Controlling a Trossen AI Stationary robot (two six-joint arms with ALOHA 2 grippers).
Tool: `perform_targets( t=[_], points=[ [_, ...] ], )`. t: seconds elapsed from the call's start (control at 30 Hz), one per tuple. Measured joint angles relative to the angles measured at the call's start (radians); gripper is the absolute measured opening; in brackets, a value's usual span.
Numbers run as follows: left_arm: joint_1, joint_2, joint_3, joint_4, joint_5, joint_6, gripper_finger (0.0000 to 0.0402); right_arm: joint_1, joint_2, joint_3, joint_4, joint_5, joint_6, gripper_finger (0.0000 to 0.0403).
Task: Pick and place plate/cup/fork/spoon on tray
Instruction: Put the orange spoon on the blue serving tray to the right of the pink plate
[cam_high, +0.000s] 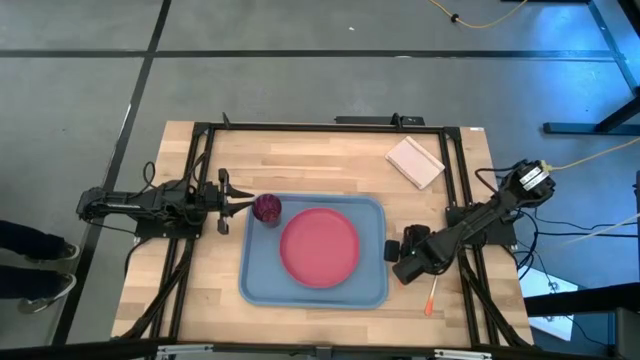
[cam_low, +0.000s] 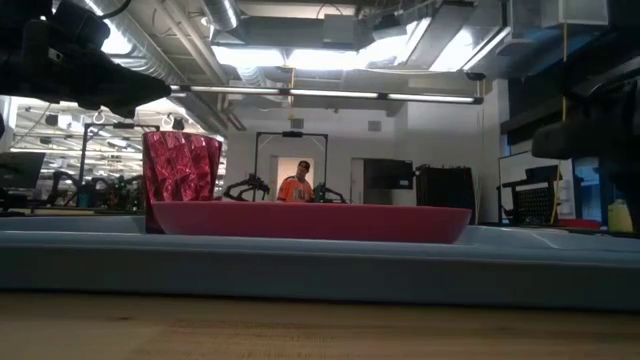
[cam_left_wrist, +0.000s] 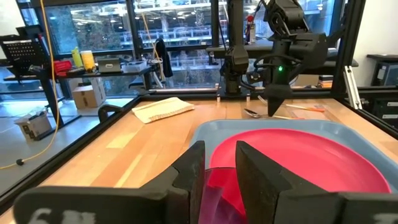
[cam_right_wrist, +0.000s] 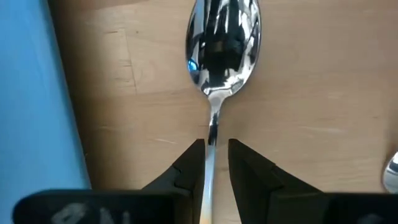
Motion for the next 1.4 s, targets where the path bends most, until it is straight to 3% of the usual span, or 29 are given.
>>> perform_targets(
  t=[0.57,0.93,1.13,1.4],
  points=[
    [0.000,0.000,0.000,-0.001,0.000,0.000,0.0082,-0.049,0.026,0.002,0.015,-0.023,-0.053,0.0073],
    [0.000,0.000,0.000,0.000,0.000,0.000,0.0082,-0.050,0.027,0.002,0.009,-0.026,-0.057,0.0010],
    [0.000,0.000,0.000,0.000,0.000,0.000,0.0082,-0.050,0.019,0.002,0.002,-0.027,-0.048,0.0015],
    [0.000,0.000,0.000,0.000,0.001,0.000,0.0082,-0.050,0.008,0.148,-0.175,0.016,-0.082,0.0009]
  ],
)
